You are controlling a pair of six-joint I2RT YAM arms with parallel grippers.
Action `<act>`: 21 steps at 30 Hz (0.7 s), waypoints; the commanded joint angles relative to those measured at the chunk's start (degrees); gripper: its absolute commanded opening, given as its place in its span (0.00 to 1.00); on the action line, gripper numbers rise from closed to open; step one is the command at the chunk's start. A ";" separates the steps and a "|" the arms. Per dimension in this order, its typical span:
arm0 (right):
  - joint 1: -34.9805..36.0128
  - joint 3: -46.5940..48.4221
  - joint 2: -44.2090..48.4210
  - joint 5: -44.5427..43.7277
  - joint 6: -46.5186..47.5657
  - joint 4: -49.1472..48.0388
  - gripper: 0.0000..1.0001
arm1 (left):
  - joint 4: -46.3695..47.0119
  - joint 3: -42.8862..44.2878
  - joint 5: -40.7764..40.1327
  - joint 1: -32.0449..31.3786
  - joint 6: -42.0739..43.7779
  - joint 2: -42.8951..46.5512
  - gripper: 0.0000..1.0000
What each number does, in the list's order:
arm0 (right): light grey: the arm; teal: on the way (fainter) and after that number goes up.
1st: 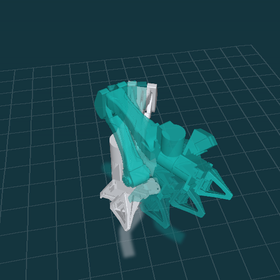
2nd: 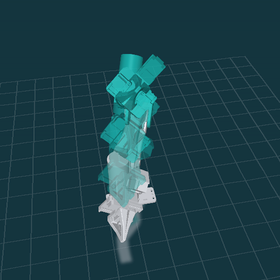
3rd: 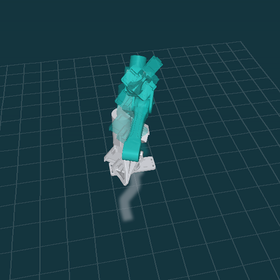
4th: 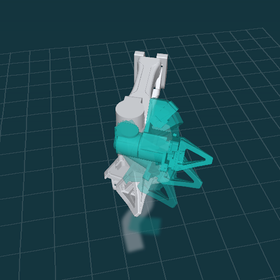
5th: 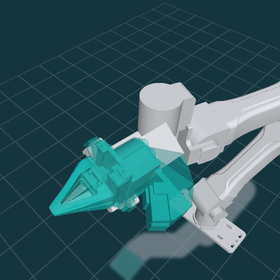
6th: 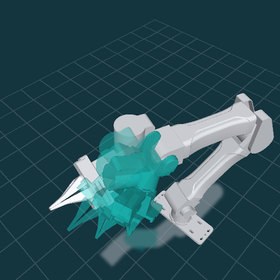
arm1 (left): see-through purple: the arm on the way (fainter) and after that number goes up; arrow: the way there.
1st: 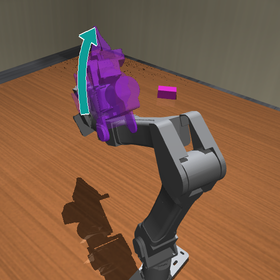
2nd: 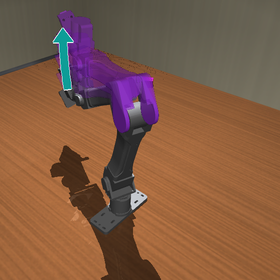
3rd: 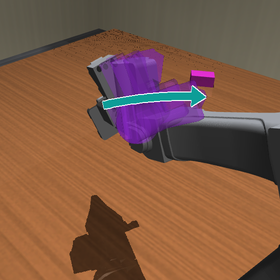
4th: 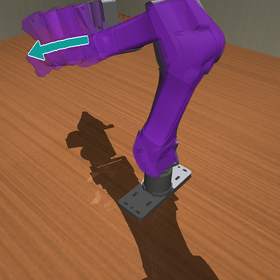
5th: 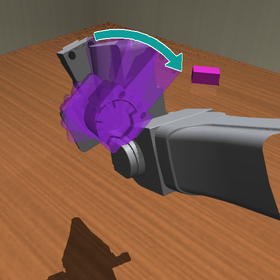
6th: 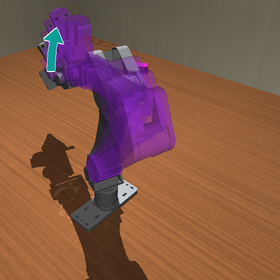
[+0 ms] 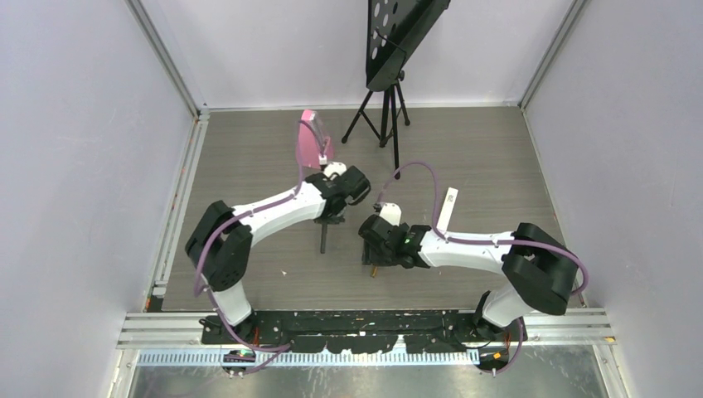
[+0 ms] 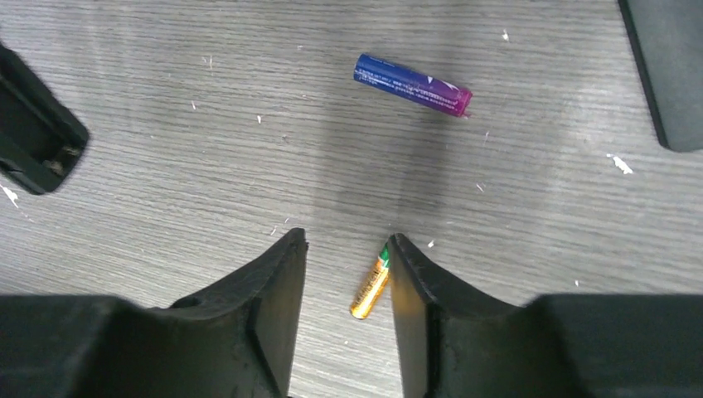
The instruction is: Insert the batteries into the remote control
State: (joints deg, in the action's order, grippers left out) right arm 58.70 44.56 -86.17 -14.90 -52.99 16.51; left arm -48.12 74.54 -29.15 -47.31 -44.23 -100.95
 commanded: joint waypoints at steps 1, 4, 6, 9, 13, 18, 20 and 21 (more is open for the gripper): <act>0.01 4.51 -1.75 -0.64 -1.37 7.72 0.40 | 2.62 -1.46 -2.43 3.44 1.87 5.61 0.00; 0.06 5.69 -2.78 0.78 -0.20 11.25 0.27 | 3.70 -2.37 -1.93 5.37 3.32 7.39 0.00; 0.34 5.91 -2.40 -0.61 0.66 14.05 0.32 | 4.86 -3.22 -1.13 6.47 4.35 8.37 0.00; 0.45 4.84 -0.14 -1.92 1.99 15.39 0.44 | 6.29 -3.97 0.19 7.85 5.37 9.16 0.00; 0.45 5.19 2.75 -2.97 3.24 16.32 0.50 | 7.46 -4.92 1.50 9.14 6.36 9.56 0.00; 0.45 7.12 2.68 -6.16 1.17 22.22 0.55 | 9.43 -6.60 3.25 10.14 7.02 10.58 0.00; 0.45 6.95 3.43 -6.28 -1.25 24.99 0.55 | 10.23 -7.21 3.75 10.21 7.29 10.92 0.00; 0.45 6.34 4.24 -5.67 -2.34 26.14 0.56 | 10.60 -7.53 4.04 10.17 7.41 11.07 0.00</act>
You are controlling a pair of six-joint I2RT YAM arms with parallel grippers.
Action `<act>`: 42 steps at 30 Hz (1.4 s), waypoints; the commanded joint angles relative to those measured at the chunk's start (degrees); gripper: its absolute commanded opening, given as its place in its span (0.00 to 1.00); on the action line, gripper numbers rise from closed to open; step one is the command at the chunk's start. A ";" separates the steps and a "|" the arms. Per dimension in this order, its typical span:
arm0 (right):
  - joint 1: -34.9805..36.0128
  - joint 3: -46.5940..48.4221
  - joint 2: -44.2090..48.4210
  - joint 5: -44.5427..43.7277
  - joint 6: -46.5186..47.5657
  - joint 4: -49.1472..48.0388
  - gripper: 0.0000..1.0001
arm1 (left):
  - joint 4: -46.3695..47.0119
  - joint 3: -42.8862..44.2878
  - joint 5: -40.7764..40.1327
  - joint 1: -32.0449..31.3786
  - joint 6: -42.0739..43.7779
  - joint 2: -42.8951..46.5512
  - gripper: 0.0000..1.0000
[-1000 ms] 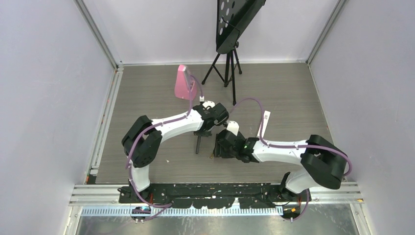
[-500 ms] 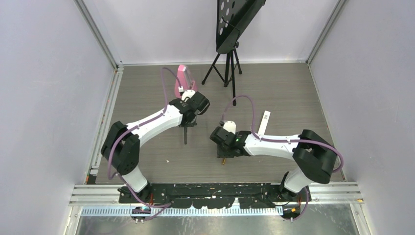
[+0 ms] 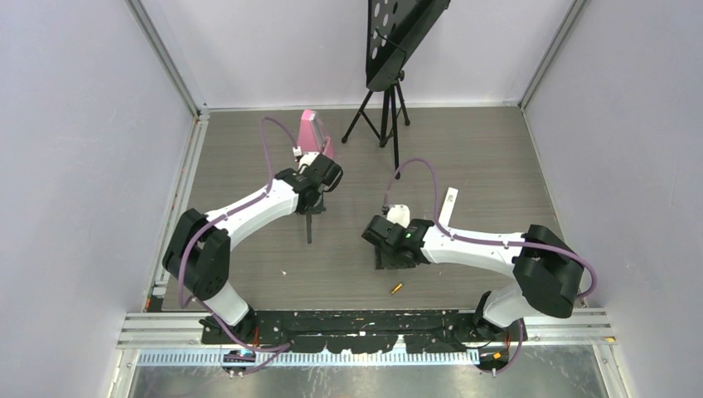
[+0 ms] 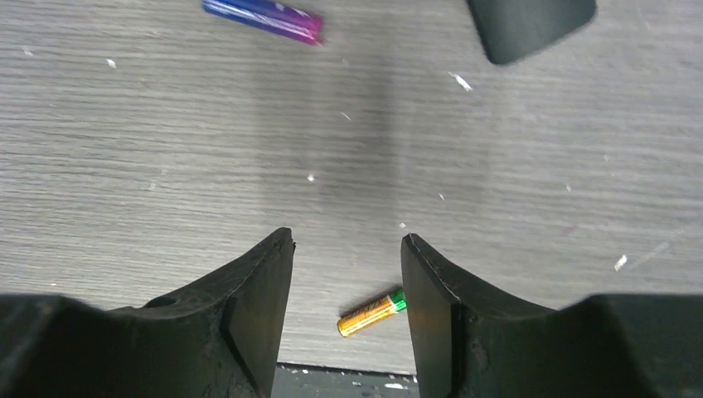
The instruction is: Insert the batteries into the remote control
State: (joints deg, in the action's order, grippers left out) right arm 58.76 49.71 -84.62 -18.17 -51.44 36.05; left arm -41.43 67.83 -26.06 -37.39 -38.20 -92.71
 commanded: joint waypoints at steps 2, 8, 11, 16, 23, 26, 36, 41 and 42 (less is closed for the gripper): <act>0.39 -1.21 5.86 0.62 -6.57 7.65 0.59 | 4.51 -1.45 1.46 0.29 1.60 3.13 0.00; 0.48 -9.13 15.38 12.21 -13.46 6.09 0.73 | 6.80 -3.35 2.81 0.30 2.15 3.80 0.00; 0.48 -10.33 15.88 16.28 -14.59 7.16 0.75 | 7.19 -3.65 2.95 0.35 2.37 3.76 0.00; 0.48 -11.64 13.10 20.69 -15.96 8.22 0.70 | 8.06 -4.78 3.20 0.57 2.51 4.32 0.00; 0.47 -12.91 10.91 20.47 -15.51 9.38 0.64 | 8.69 -6.17 3.38 1.12 2.59 5.16 0.00; 0.43 -13.18 10.05 20.13 -15.27 9.32 0.61 | 8.81 -6.34 3.72 1.24 2.63 5.17 0.00; 0.48 -12.49 9.82 16.05 -13.57 9.68 0.54 | 9.43 -7.00 4.53 1.63 2.88 5.29 0.00; 0.56 -10.18 11.44 11.75 -12.13 15.63 0.66 | 9.59 -7.57 4.75 1.94 3.16 6.15 0.00; 0.50 -9.95 12.28 10.64 -12.49 17.15 0.70 | 9.73 -7.72 4.79 1.96 3.21 6.33 0.00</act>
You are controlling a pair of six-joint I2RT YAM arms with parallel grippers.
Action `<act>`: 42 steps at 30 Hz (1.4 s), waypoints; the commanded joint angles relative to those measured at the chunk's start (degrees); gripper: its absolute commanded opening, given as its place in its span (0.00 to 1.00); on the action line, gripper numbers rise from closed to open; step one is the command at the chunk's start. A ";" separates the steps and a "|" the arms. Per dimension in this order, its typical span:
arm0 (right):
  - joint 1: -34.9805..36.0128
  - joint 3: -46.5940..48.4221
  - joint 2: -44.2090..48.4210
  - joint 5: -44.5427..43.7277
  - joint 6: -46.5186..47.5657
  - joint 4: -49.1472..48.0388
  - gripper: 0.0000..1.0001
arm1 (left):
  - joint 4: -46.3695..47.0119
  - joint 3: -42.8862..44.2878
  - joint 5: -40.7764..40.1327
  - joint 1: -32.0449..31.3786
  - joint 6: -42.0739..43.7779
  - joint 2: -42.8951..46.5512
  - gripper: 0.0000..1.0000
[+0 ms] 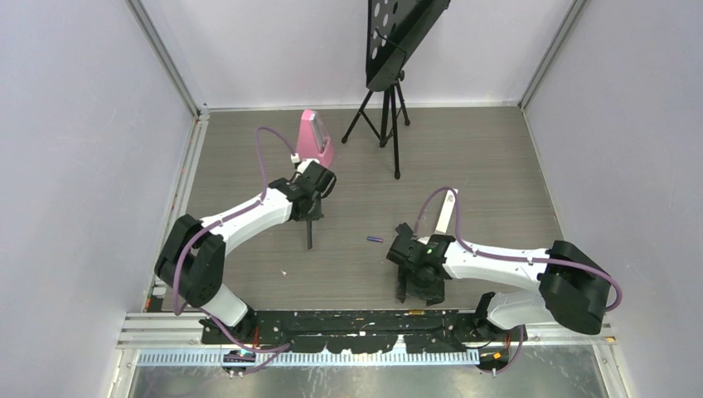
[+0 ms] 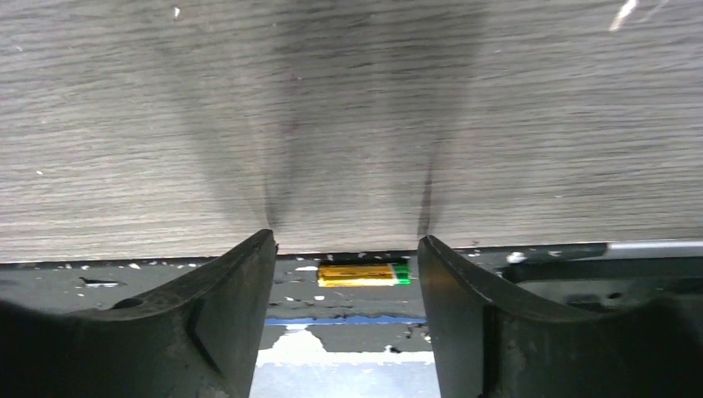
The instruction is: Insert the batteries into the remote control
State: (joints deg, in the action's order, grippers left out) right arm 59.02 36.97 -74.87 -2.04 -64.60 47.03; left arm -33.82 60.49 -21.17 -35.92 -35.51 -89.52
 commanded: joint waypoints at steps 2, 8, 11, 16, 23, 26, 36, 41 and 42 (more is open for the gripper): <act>0.26 2.98 4.38 -6.80 -0.01 9.10 0.76 | 2.34 -0.62 0.05 0.59 0.54 3.44 0.00; 1.48 2.72 7.52 -3.35 -0.74 11.45 0.79 | 2.95 -1.03 0.84 0.68 0.59 3.31 0.00; 2.88 2.84 6.60 -2.16 -0.62 11.41 0.79 | 3.23 -0.99 1.02 0.72 0.58 2.89 0.00; 3.67 2.65 3.34 -1.15 -0.18 8.13 0.80 | 3.33 -0.99 1.32 0.76 0.59 2.59 0.00; 4.15 0.57 0.83 1.24 -1.42 2.57 0.73 | 3.06 -1.08 1.22 1.08 0.87 3.09 0.00; 4.08 -0.05 -0.18 1.25 -1.84 0.81 0.69 | 3.08 -1.16 1.32 1.18 0.77 3.21 0.00; 4.16 -1.19 -0.95 1.02 -3.16 0.11 0.50 | 2.89 -1.48 1.84 1.21 0.87 4.44 0.00; 4.12 2.30 1.21 -4.08 -2.51 3.27 0.40 | 4.90 -2.64 4.77 1.22 2.83 7.76 0.00; 4.10 3.27 1.70 -5.36 -2.42 4.09 0.40 | 5.62 -3.12 5.83 1.24 3.63 8.58 0.00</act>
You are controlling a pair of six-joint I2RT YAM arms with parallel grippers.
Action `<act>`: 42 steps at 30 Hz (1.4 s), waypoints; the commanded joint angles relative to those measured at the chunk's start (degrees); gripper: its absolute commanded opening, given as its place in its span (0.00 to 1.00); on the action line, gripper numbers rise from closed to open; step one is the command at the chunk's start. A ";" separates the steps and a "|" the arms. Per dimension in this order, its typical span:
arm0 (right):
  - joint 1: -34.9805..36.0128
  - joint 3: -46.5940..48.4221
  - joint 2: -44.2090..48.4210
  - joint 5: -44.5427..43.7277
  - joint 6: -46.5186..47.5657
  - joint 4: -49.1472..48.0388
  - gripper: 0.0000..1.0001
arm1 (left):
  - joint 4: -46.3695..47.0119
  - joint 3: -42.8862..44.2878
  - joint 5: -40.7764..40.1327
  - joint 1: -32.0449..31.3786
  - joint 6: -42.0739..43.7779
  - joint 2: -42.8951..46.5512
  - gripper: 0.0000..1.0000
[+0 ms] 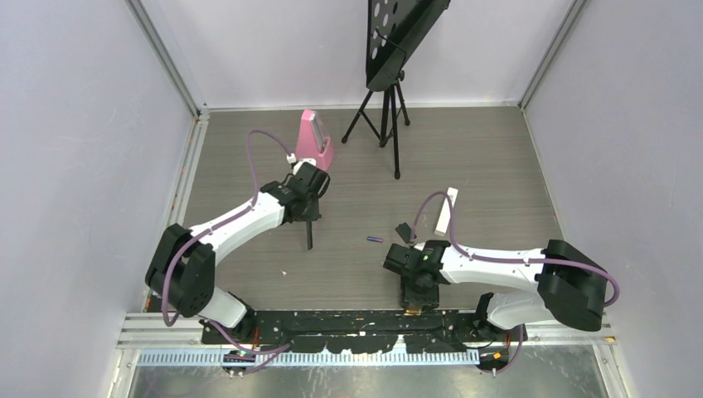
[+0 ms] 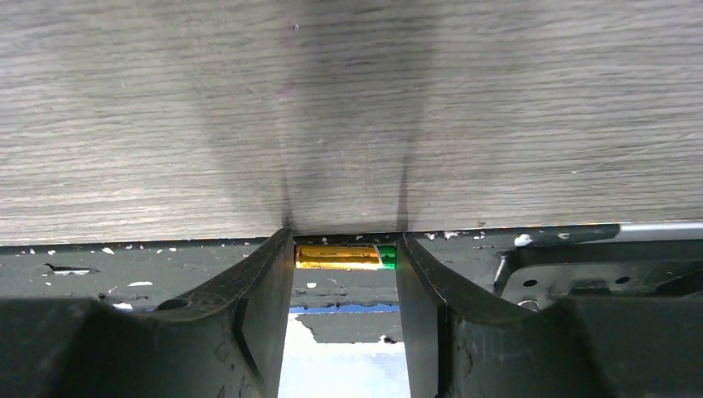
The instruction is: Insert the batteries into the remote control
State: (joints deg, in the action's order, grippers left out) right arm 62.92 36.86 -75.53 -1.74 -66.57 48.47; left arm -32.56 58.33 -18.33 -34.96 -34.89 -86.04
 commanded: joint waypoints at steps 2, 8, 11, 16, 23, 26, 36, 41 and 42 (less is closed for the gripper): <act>0.19 5.05 2.82 -7.95 -0.13 3.62 0.40 | 5.99 -2.18 5.21 0.25 4.64 7.00 0.00; -1.15 6.55 -0.24 -13.44 2.09 1.50 0.41 | 12.23 -7.08 11.31 0.24 9.31 13.69 0.00; -3.05 7.03 -3.47 -16.45 6.47 -0.93 0.42 | 16.10 -9.98 16.41 0.29 11.03 17.05 0.00; -6.20 8.34 -6.76 -16.33 21.84 -5.38 0.46 | 18.69 -12.66 17.34 0.24 10.94 20.99 0.00; -8.26 12.75 -11.58 -14.15 30.23 -6.06 0.62 | 16.88 -11.78 15.96 0.32 9.92 20.90 0.00; -8.33 14.88 -14.32 -15.94 29.51 -4.09 0.75 | 16.71 -11.39 16.08 0.33 9.28 20.55 0.00; -9.75 20.64 -10.90 -23.72 3.97 8.42 0.77 | 17.02 -10.54 15.37 0.51 7.85 19.76 0.00; -10.27 18.57 -8.01 -25.17 -13.88 9.07 0.65 | 18.32 -11.40 15.72 0.53 7.56 19.36 0.00; -10.35 17.80 -7.50 -25.50 -17.75 9.32 0.62 | 18.56 -11.61 15.80 0.53 7.56 19.34 0.00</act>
State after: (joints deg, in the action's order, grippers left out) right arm 52.86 55.64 -86.61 -22.74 -64.90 54.72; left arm -18.00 45.74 -2.74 -34.74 -26.79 -66.50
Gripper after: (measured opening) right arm 0.661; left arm 0.178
